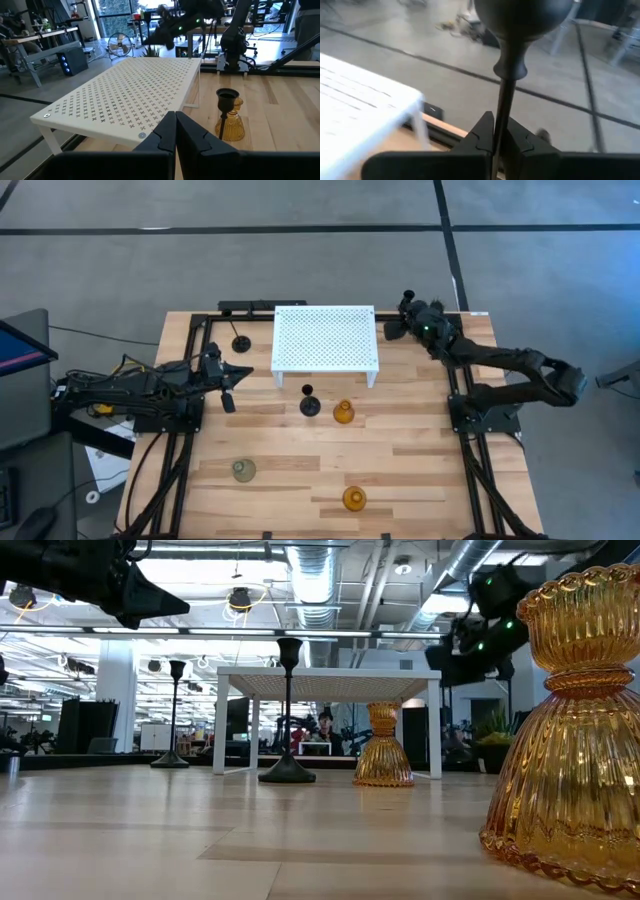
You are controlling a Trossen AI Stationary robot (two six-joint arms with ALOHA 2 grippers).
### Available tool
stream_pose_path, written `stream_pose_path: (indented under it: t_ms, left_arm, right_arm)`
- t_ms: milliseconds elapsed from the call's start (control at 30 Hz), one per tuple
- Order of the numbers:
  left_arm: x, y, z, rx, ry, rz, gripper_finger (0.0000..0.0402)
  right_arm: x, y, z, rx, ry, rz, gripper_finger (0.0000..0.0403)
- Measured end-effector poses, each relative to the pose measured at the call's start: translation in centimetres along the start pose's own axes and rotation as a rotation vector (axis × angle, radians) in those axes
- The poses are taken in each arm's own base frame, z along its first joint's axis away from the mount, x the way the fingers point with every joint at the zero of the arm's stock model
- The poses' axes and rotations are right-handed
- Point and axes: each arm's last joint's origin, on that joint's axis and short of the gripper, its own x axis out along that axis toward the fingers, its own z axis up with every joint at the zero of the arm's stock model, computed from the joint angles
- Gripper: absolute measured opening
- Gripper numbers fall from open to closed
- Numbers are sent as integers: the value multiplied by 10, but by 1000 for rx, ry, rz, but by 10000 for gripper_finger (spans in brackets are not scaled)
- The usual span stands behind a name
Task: Pick & Place candle stick holders
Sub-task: Put the top right black candle holder on the shelf
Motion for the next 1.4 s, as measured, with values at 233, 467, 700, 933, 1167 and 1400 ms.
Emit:
stream_pose_path:
  t_ms: [233, 467, 700, 933, 1167, 1400]
  left_arm:
    - [0, 0, 0, 0, 0, 0, 4]
    - [0, 0, 0, 0, 0, 0, 4]
    - [4, -1, 5, -6, -15, 1, 4]
    - [26, -6, 41, 71, 16, 3, 4]
    - [67, -4, 61, 128, 106, 85, 4]
    - [95, 24, 58, 110, 76, -20, 4]
  right_arm:
    - [-25, -8, 20, 18, -85, 109, 2]
    - [-45, -10, 42, -41, -24, 130, 1]
    - [-67, -2, 81, -156, 32, 213, 1]
    - [-92, 5, 128, -195, 16, 370, 0]
    - [-89, 33, 147, -256, -1, 558, 0]
    - [-81, 53, 153, -330, -5, 619, 0]
